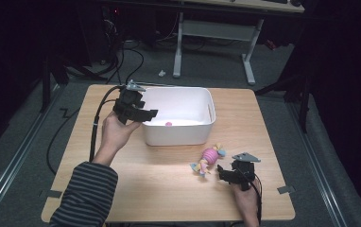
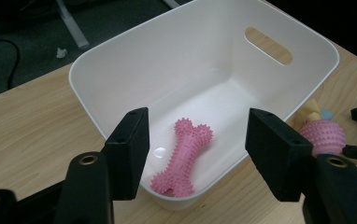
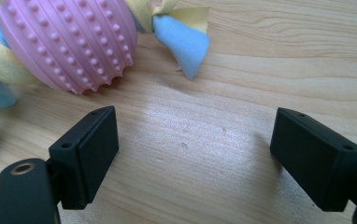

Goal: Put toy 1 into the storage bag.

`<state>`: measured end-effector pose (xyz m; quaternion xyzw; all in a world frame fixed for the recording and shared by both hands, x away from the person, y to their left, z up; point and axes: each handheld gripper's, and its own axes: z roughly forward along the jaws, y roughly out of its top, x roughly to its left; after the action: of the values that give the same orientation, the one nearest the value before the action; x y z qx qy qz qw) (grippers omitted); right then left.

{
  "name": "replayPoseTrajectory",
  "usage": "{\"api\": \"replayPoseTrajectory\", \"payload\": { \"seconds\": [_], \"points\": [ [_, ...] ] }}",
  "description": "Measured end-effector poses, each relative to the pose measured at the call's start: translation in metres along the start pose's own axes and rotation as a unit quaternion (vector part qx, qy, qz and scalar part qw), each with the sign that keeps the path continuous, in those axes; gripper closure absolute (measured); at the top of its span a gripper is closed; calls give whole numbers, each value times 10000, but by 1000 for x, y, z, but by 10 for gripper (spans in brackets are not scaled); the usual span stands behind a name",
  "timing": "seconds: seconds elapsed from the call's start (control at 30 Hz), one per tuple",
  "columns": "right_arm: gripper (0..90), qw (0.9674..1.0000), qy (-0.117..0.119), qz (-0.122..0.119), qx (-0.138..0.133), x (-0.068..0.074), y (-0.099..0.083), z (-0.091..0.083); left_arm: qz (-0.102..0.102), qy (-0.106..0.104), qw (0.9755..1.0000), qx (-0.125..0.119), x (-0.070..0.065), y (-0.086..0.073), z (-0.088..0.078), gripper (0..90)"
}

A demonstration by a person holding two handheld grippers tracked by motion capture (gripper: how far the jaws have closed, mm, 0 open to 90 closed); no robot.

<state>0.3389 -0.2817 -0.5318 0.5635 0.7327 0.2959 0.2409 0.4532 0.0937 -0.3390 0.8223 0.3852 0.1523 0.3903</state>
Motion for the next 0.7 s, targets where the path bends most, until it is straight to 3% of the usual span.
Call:
{"api": "replayPoseTrajectory", "payload": {
  "seconds": [0.7],
  "points": [
    [155, 10000, 6, -16, -3, 0, 0, 0, -117, 167, 9995, -232, 0, -34, -32, 382]
  ]
}}
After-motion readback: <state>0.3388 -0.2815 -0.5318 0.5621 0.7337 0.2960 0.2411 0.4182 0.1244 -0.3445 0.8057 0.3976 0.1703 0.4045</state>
